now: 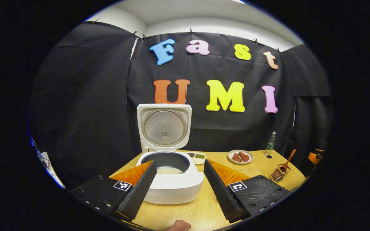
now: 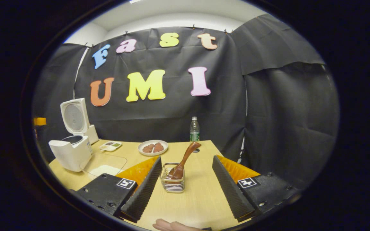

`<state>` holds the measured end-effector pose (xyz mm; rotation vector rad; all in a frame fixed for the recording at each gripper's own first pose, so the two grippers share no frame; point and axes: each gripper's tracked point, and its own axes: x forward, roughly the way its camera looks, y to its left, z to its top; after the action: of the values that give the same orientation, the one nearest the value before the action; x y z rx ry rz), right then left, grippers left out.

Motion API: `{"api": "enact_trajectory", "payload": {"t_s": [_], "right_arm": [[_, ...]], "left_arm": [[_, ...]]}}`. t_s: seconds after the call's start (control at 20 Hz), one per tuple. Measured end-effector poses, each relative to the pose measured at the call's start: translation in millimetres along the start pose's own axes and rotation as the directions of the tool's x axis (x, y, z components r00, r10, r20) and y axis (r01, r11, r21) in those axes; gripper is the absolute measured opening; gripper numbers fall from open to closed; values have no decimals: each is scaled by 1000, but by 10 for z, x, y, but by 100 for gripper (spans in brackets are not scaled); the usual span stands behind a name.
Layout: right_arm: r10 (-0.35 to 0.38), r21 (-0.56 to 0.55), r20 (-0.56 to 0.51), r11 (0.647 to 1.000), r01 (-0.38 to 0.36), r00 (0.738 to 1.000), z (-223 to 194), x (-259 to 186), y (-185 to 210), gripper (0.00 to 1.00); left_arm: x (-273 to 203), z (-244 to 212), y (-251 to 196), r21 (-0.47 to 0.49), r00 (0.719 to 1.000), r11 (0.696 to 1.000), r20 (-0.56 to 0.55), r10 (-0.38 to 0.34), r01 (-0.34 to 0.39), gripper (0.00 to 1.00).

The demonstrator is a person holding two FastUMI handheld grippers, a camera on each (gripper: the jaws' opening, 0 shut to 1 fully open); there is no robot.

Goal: Close the left gripper, press the button to open the rice cooker; take a wooden spoon from the chopstick holder with the right hand, scoop a spoonful of rice and pour it into the rice cooker, then put the wooden spoon back into the chopstick holder.

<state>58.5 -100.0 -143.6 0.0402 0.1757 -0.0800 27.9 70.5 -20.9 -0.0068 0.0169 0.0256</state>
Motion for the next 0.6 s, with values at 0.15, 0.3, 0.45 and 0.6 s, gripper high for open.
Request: {"api": "enact_trajectory", "payload": {"t_s": [0.15, 0.3, 0.45, 0.6], "right_arm": [[10, 6, -20, 1000, -10, 1000, -90, 108, -10, 100], [39, 24, -28, 999, -38, 999, -147, 249, 25, 97], [53, 54, -43, 997, -51, 998, -236, 461, 45, 100], [76, 92, -61, 993, -70, 995, -308, 706, 115, 100]], "left_arm": [[-220, -16, -144, 24, 1000, 1000, 29, -4, 4, 94], [-405, -154, -333, 48, 999, 998, 34, -34, 33, 94], [-559, -237, -434, 40, 997, 998, 52, -50, 48, 94], [-684, -382, -522, -1, 996, 997, 50, -74, 74, 94]]}}
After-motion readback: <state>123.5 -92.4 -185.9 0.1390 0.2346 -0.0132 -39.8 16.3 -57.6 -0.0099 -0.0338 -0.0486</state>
